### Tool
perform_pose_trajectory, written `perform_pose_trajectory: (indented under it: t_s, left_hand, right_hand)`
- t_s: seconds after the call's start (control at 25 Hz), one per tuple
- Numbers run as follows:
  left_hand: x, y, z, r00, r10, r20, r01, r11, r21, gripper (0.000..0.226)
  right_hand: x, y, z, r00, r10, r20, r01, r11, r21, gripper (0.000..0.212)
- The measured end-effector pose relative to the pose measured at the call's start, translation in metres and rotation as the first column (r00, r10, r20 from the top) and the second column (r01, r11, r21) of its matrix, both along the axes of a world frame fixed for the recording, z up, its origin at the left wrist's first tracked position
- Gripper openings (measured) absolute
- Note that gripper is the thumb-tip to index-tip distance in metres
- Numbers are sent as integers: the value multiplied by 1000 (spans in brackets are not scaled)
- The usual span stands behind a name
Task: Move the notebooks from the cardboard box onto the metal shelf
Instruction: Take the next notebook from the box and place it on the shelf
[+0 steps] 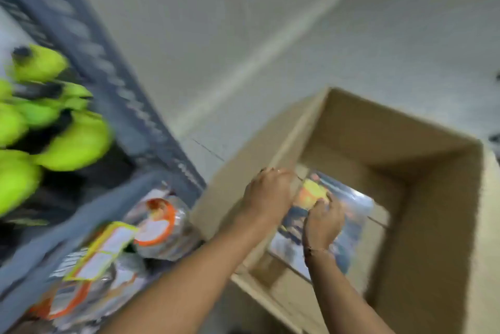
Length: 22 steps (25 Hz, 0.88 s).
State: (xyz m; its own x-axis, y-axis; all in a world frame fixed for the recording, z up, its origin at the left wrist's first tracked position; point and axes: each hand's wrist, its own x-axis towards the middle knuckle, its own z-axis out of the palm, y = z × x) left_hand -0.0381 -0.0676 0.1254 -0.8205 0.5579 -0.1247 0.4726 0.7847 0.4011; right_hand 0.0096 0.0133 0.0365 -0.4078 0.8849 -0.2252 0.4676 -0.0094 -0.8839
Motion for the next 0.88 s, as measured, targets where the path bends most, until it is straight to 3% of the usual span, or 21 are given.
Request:
perform_pose_trajectory:
  t_s: [0.04,0.12,0.16,0.24,0.48,0.6,0.68,0.8,0.88]
  left_hand:
    - [2,17,-54,979,9,204,22,989,-149,37]
    - [9,23,-139,910,63,411,93,932,-349,36]
    - [13,21,-170,883,105,458,104,906,-409,36]
    - [21,20,-218,851,200,486,47,892,-449,38]
    - [34,34,-235,854,410,319,-245,859,-449,30]
    - [30,36,-216,852,438,288,-272,839,-470,25]
    - [23,38,-195,892,364,267,-226,872,-434,24]
    - [18,33,-143,943,265,201,-205,940,-274,24]
    - [21,12,-89,961,255,104,-251,966,-56,25]
  right_hand:
    - [23,16,-43,977,-35,212,45,998,-45,54]
    - [57,30,-94,836,-55,546,188,963,-191,52]
    - [65,34,-111,765,-33,643,265,927,-267,53]
    - [75,42,-140,707,15,707,331,876,-350,55]
    - [83,41,-157,764,-157,626,353,914,-201,34]
    - [77,38,-139,782,-239,576,391,908,-154,34]
    - [73,39,-124,827,-263,497,382,912,-153,38]
    - [69,41,-86,894,-312,322,354,932,-81,32]
    - [65,32,-38,944,-316,91,319,948,-20,31]
